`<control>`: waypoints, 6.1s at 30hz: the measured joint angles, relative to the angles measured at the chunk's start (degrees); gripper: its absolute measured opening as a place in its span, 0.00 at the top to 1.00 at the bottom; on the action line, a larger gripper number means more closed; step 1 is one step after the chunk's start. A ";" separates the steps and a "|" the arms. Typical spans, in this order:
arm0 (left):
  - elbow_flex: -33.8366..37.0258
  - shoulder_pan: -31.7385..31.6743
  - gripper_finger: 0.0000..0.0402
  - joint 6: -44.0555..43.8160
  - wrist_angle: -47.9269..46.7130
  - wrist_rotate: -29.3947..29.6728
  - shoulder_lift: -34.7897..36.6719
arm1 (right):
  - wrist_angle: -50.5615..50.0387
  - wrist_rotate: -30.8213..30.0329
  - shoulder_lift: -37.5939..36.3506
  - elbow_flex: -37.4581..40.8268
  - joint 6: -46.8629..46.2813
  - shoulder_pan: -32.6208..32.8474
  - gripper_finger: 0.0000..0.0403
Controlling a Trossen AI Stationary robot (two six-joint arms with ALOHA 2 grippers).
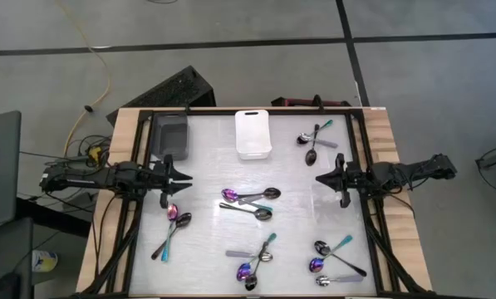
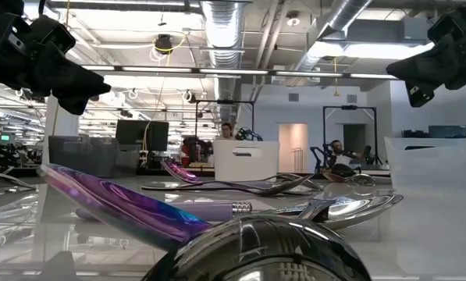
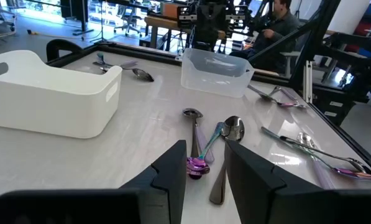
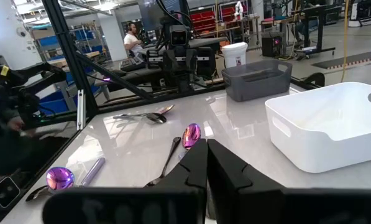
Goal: Sort silverware by color (type)
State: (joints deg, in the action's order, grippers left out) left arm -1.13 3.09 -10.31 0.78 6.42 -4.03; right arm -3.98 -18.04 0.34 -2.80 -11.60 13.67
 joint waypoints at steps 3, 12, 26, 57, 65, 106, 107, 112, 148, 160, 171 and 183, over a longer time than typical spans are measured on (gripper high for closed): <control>0.00 0.01 0.76 -0.01 0.02 0.02 0.01 | -0.01 0.00 0.00 -0.01 0.02 0.00 0.92; 0.01 -0.01 0.76 -0.01 0.02 -0.01 0.01 | 0.00 -0.01 0.00 -0.01 0.01 0.01 0.92; 0.07 0.00 0.76 7.59 3.68 5.72 0.00 | 0.00 0.00 0.00 0.00 0.01 0.01 0.92; -18.43 -6.57 0.76 16.66 24.44 -3.86 -51.06 | 9.69 -6.49 1.21 0.21 8.77 -3.75 0.92; -31.98 -6.57 0.76 19.97 26.01 -5.16 -73.30 | 9.80 -6.32 4.91 0.12 8.61 -2.79 0.92; -62.51 -7.08 0.59 17.35 9.77 -15.56 -111.21 | 9.01 -1.11 6.51 0.01 8.57 -2.80 0.92; -62.51 -7.10 0.61 17.39 9.80 -15.61 -111.21 | 9.01 -1.12 6.51 0.01 8.57 -2.80 0.92; -62.51 -7.10 0.70 17.55 10.40 -16.22 -111.21 | 9.00 -1.14 6.51 0.01 8.57 -2.80 0.92; -68.50 -7.62 0.83 21.65 -0.78 -14.80 -108.45 | 8.73 -1.33 6.49 -0.01 8.57 -2.80 0.92; -68.00 -7.75 0.64 23.36 -7.02 -10.18 -108.56 | 8.71 -1.33 6.49 -0.01 8.59 -2.80 0.92; -68.04 -7.93 0.64 23.54 -9.01 -7.87 -109.74 | 8.64 -1.25 6.49 -0.01 8.57 -2.80 0.92; -68.02 -7.86 0.97 23.00 -6.57 -8.07 -110.37 | 8.58 -1.16 6.50 -0.01 8.57 -2.80 0.92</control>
State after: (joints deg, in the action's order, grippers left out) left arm -69.14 -4.78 12.70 -5.79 -1.65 -114.41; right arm 4.60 -19.20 6.84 -2.81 -3.03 10.87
